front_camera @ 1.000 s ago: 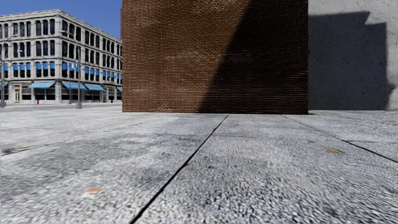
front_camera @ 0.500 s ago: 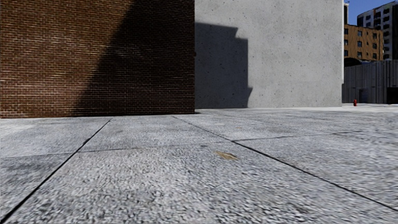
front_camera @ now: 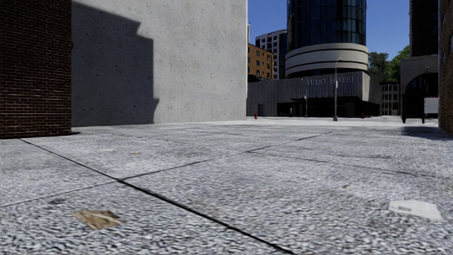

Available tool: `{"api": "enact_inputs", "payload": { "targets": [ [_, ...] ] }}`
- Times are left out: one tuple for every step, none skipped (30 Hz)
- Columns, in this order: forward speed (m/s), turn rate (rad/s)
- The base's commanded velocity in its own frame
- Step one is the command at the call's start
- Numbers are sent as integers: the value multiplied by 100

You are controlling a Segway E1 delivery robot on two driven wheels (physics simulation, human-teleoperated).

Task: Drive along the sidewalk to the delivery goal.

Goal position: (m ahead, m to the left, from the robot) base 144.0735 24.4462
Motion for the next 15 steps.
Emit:
{"api": "enact_inputs", "payload": {
  "targets": [
    [184,-88],
    [184,-88],
    [184,-64],
    [184,-39],
    [184,0],
    [184,0],
    [184,0],
    [184,0],
    [184,0],
    [184,0],
    [184,0],
    [184,0],
    [184,0],
    [184,0],
    [184,0]
  ]
}}
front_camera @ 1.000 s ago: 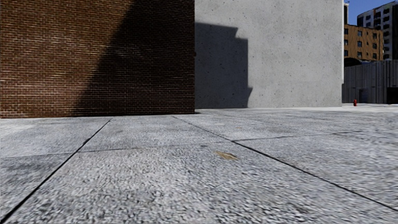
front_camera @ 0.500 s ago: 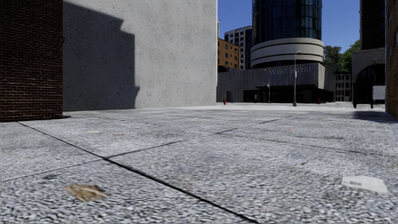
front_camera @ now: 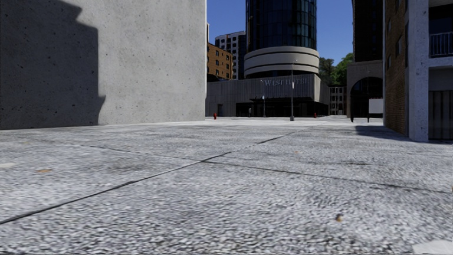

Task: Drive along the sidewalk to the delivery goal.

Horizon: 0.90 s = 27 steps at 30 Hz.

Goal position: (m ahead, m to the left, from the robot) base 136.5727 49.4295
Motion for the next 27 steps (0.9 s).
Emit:
{"api": "enact_inputs", "payload": {
  "targets": [
    [184,0],
    [188,0],
    [188,0],
    [200,0],
    [200,0],
    [200,0],
    [200,0],
    [200,0],
    [200,0],
    [200,0],
    [200,0],
    [200,0],
    [200,0],
    [200,0],
    [200,0],
    [200,0],
    [200,0],
    [200,0],
    [200,0],
    [200,0],
    [200,0],
    [200,0],
    [200,0],
    [200,0],
    [200,0],
    [200,0],
    [200,0]
  ]
}}
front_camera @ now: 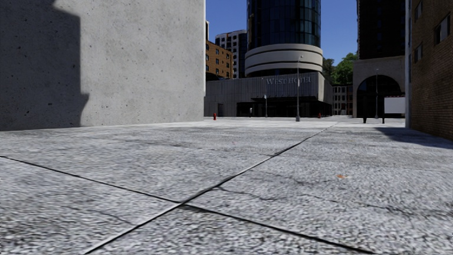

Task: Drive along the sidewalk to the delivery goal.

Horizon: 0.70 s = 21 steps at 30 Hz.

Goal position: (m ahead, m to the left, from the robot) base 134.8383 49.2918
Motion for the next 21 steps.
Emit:
{"api": "enact_inputs", "payload": {
  "targets": [
    [200,0],
    [200,0],
    [200,0],
    [200,0],
    [200,0],
    [200,0],
    [200,0],
    [200,0],
    [200,0],
    [200,0],
    [200,0],
    [200,0],
    [200,0],
    [200,0],
    [200,0],
    [200,0],
    [200,0],
    [200,0],
    [200,0],
    [200,0],
    [200,0]
  ]
}}
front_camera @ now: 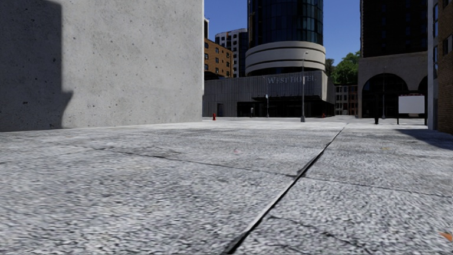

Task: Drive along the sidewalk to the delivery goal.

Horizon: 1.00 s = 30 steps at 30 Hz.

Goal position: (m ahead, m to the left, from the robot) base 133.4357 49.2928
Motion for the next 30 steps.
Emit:
{"api": "enact_inputs", "payload": {
  "targets": [
    [200,0],
    [200,0],
    [200,0],
    [200,0],
    [200,0],
    [200,0],
    [200,0],
    [200,0],
    [200,0],
    [200,0],
    [200,0],
    [200,0],
    [200,0],
    [200,0],
    [200,0],
    [200,0],
    [200,0],
    [200,0],
    [200,0],
    [200,0],
    [200,0],
    [200,0],
    [200,0],
    [200,0],
    [200,0],
    [200,0],
    [200,0],
    [200,0],
    [200,0],
    [200,0]
  ]
}}
